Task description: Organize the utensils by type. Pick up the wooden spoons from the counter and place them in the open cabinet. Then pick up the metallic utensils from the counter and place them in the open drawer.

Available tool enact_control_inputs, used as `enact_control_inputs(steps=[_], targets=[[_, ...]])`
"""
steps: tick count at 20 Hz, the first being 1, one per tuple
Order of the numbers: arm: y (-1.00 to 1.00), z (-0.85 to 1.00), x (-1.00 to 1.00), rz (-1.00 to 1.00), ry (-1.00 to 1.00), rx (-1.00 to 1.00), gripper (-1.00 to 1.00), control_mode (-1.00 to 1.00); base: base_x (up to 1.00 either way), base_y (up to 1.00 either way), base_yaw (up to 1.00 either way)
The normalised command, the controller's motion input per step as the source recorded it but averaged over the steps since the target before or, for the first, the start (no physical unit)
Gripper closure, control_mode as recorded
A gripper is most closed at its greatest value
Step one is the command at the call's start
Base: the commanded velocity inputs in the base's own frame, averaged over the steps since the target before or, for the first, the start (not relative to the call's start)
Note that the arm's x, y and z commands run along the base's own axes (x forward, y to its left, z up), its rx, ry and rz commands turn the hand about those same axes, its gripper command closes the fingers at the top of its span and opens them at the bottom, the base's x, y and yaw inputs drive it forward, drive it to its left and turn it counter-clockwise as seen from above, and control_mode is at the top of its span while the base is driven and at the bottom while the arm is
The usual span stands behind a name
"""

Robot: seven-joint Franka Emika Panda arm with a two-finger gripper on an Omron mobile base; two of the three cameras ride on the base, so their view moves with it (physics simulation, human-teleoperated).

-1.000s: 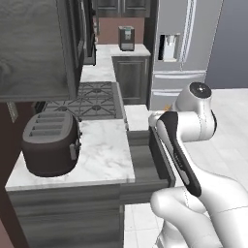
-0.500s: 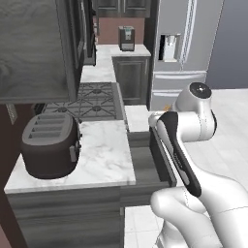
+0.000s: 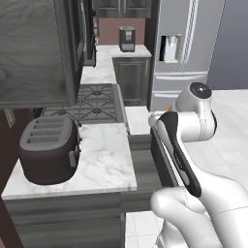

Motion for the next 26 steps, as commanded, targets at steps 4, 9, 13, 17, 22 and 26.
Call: enact_control_inputs(steps=[4,9,13,17,22,26], targets=[[0.0,0.0,0.0,0.0,0.0,0.0,1.0,1.0,0.32,0.02,0.0],[0.0,0.0,0.0,0.0,0.0,0.0,1.0,1.0,0.0,0.0,0.0],[0.0,0.0,0.0,0.0,0.0,0.0,1.0,1.0,0.0,0.0,0.0],[0.0,0.0,0.0,0.0,0.0,0.0,1.0,1.0,0.0,0.0,0.0],[-0.01,-0.03,0.12,0.0,0.01,0.0,1.0,-1.0,0.04,0.0,0.0],[-0.04,-0.13,0.48,0.0,0.05,0.0,1.0,-1.0,0.0,0.0,0.0]])
